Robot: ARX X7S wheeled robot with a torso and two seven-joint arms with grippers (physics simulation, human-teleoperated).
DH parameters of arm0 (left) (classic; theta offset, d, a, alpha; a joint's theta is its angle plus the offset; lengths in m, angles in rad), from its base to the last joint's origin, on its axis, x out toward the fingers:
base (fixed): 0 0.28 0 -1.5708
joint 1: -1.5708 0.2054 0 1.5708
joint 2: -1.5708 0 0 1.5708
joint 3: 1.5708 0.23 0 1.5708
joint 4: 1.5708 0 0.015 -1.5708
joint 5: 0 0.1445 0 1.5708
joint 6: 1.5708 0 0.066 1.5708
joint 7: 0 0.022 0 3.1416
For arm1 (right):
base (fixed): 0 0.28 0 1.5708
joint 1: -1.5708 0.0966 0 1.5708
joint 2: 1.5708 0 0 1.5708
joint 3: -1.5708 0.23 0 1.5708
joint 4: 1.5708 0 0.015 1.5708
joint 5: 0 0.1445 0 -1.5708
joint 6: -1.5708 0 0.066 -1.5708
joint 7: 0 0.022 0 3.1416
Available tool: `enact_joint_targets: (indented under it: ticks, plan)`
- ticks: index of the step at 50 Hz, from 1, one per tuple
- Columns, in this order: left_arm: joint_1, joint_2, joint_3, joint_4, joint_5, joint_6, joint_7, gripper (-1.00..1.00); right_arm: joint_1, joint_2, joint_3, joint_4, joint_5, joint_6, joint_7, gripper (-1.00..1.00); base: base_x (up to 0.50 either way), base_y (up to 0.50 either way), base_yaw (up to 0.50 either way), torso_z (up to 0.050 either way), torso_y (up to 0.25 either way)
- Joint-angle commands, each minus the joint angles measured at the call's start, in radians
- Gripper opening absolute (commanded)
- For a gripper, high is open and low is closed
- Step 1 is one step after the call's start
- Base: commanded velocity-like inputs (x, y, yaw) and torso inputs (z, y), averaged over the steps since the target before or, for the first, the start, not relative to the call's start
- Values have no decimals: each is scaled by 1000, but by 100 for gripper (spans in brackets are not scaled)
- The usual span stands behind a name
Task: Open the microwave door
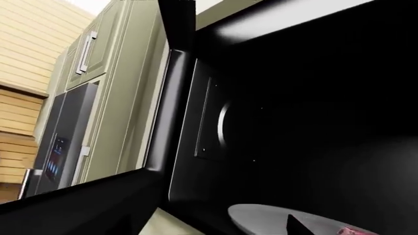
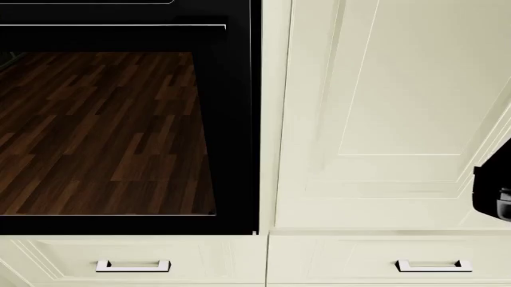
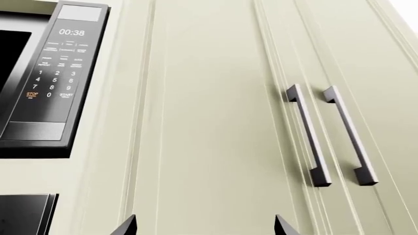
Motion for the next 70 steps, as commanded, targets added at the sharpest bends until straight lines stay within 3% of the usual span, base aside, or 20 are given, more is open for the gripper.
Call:
enact_joint_targets:
  ticks: [1, 13, 20, 27, 43, 47, 52, 58, 62, 70]
  plan:
    - [12, -82, -8, 137, -11, -116, -8, 100, -2, -8, 5, 1, 3, 3, -2, 100, 0, 0, 0, 0, 0]
    - [-17, -191, 24, 208, 0, -206, 12, 100, -11, -23, 7, 9, -5, 2, -1, 100, 0, 0, 0, 0, 0]
    - [-62, -263, 99, 146, 38, -198, 57, 100, -16, -25, 8, 8, -13, 3, 1, 100, 0, 0, 0, 0, 0]
    - [-99, -329, 195, 36, 90, -132, 123, 100, -6, -12, 19, -11, 0, 23, -5, 100, 0, 0, 0, 0, 0]
    - [-195, -373, 359, -207, 257, 16, 272, 100, 127, -16, -35, -30, 68, 66, -25, 100, 0, 0, 0, 0, 0]
    - [-196, -358, 312, -292, 417, 62, 359, 100, 196, -15, -89, -30, 80, 68, -27, 100, 0, 0, 0, 0, 0]
    - [-197, -308, 145, -444, 733, 178, 486, 100, 329, -26, -205, -30, 91, 80, -13, 100, 0, 0, 0, 0, 0]
    - [-198, -272, -129, -583, 1097, 318, 575, 100, 589, -71, -455, -30, 100, 93, 36, 100, 0, 0, 0, 0, 0]
    - [-198, -286, -245, -618, 1273, 379, 609, 100, 764, -104, -642, -30, 100, 82, 78, 100, 0, 0, 0, 0, 0]
    - [-198, -317, -360, -567, 1529, 419, 684, 100, 826, -88, -711, -30, 97, 66, 79, 100, 0, 0, 0, 0, 0]
